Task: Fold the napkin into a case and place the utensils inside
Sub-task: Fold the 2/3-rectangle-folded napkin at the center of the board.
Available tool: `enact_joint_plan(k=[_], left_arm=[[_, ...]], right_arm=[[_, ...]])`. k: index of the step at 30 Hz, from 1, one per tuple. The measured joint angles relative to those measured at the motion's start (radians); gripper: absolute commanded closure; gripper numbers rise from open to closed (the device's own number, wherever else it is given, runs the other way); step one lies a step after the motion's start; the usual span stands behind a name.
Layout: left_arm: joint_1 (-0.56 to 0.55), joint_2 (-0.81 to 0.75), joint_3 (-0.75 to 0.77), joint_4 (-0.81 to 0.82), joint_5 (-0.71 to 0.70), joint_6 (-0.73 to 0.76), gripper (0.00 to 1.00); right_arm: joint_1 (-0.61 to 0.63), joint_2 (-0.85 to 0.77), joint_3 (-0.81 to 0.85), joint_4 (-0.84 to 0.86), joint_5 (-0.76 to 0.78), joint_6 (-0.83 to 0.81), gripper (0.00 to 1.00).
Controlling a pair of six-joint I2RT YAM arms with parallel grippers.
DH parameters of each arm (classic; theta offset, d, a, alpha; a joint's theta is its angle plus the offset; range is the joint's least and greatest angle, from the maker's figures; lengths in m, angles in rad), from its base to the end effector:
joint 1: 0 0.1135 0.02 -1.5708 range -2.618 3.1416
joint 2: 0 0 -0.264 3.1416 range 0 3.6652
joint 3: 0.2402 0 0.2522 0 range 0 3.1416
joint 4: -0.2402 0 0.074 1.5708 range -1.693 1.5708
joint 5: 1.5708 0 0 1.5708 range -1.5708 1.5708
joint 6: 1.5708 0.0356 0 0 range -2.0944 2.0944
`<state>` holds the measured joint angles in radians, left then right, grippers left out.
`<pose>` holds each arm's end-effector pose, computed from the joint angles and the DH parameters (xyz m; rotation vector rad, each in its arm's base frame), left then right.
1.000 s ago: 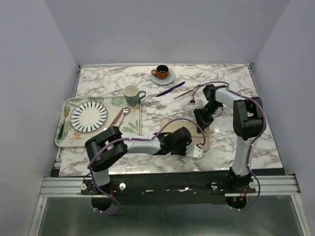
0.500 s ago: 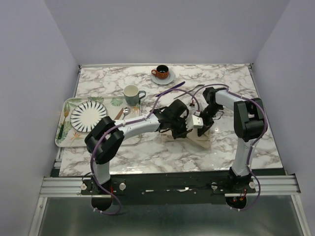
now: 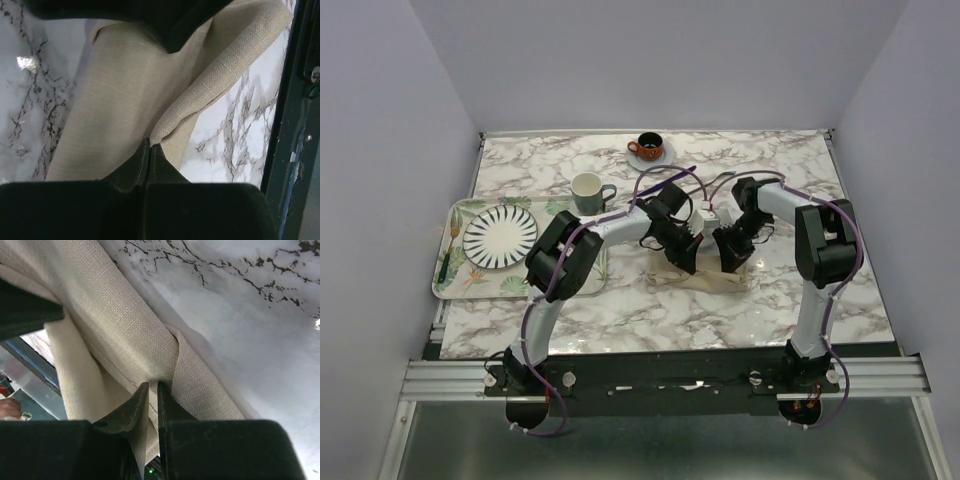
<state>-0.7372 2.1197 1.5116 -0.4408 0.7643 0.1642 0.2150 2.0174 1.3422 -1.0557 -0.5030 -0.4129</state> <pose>0.3112 -0.3159 0.1616 1.3879 2.2255 -1.2022 0.3343 0.0906 0.1415 0.8490 -2.8107 -0.7738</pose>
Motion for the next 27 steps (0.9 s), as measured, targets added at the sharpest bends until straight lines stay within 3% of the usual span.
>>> enact_joint_plan(k=[4,10,13,17,20,27], left_arm=[[0.031,0.072,0.052,-0.013,0.070,-0.056,1.00],[0.050,0.108,0.069,-0.021,0.134,-0.106,1.00],[0.050,0.112,0.060,-0.022,0.156,-0.121,1.00],[0.055,0.125,0.057,-0.022,0.196,-0.141,1.00],[0.061,0.140,0.065,-0.032,0.224,-0.150,1.00],[0.069,0.154,0.061,-0.061,0.267,-0.173,1.00]], right_arm=[[0.000,0.000,0.003,-0.003,-0.010,-0.008,0.79],[-0.001,-0.025,0.023,-0.007,-0.011,-0.021,0.69],[-0.011,-0.085,0.038,-0.008,-0.013,-0.027,0.61],[-0.035,-0.195,0.050,-0.006,-0.037,-0.079,0.41],[-0.049,-0.282,0.033,0.011,-0.061,-0.147,0.34],[-0.021,-0.487,-0.138,0.092,-0.107,-0.353,0.33]])
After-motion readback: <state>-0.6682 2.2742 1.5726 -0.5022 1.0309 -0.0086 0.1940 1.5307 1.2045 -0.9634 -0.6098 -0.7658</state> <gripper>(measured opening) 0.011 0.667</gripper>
